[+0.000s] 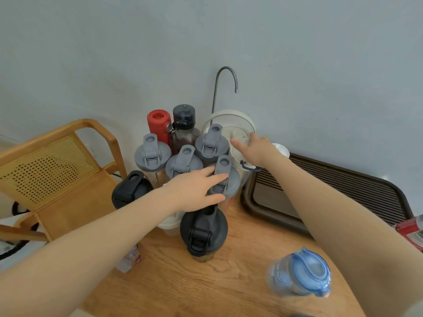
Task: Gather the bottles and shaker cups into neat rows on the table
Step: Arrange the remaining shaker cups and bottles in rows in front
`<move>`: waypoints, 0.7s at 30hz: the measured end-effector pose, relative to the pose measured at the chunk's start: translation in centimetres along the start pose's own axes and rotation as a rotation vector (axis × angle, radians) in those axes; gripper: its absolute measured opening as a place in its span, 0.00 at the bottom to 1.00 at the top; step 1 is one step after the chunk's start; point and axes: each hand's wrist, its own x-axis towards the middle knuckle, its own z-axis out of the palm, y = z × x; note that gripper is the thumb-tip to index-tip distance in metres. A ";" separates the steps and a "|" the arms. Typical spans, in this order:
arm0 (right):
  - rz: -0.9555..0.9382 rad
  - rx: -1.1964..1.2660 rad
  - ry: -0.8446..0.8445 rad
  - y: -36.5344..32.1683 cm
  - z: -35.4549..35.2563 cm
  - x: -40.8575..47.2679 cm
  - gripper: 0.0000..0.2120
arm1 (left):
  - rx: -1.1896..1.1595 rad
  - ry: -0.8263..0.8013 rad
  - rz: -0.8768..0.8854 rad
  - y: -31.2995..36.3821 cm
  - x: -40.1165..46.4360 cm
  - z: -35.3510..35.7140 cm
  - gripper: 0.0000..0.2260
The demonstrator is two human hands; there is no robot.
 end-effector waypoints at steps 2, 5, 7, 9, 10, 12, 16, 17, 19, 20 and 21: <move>0.014 0.041 0.021 0.2 -0.3 -0.6 0.37 | -0.038 0.000 0.004 0.0 -0.6 -0.1 0.27; -0.016 0.112 0.049 1.1 -0.9 -1.6 0.34 | -0.073 0.031 0.029 -0.5 -1.8 -0.3 0.27; -0.061 0.164 0.013 1.6 -0.7 -2.4 0.34 | -0.085 0.043 0.036 -1.0 -2.5 -0.3 0.26; -0.088 0.190 0.001 1.6 -0.1 -2.8 0.35 | -0.111 0.018 0.032 -1.1 -3.0 -0.2 0.26; -0.091 0.193 0.021 1.5 0.2 -2.7 0.34 | -0.115 0.005 0.035 -1.1 -3.1 -0.2 0.26; -0.099 0.164 0.149 0.7 0.5 -2.9 0.31 | -0.125 0.002 0.050 -0.9 -3.3 -0.1 0.26; -0.467 0.035 0.576 -0.8 0.4 -6.2 0.19 | -0.124 0.052 0.081 -1.6 -4.4 -0.1 0.27; -0.586 -0.032 0.546 -1.1 0.6 -7.2 0.17 | -0.114 0.054 0.086 -1.9 -4.7 0.0 0.28; -0.693 -0.267 0.301 -1.2 1.6 -8.6 0.20 | -0.084 0.025 0.090 -2.5 -5.3 0.2 0.30; -0.663 -0.405 0.181 -1.2 2.3 -8.8 0.24 | -0.063 0.005 0.092 -2.7 -5.5 0.3 0.31; -0.611 -0.512 0.108 -1.2 3.1 -8.7 0.29 | -0.043 -0.007 0.095 -2.7 -5.7 0.5 0.33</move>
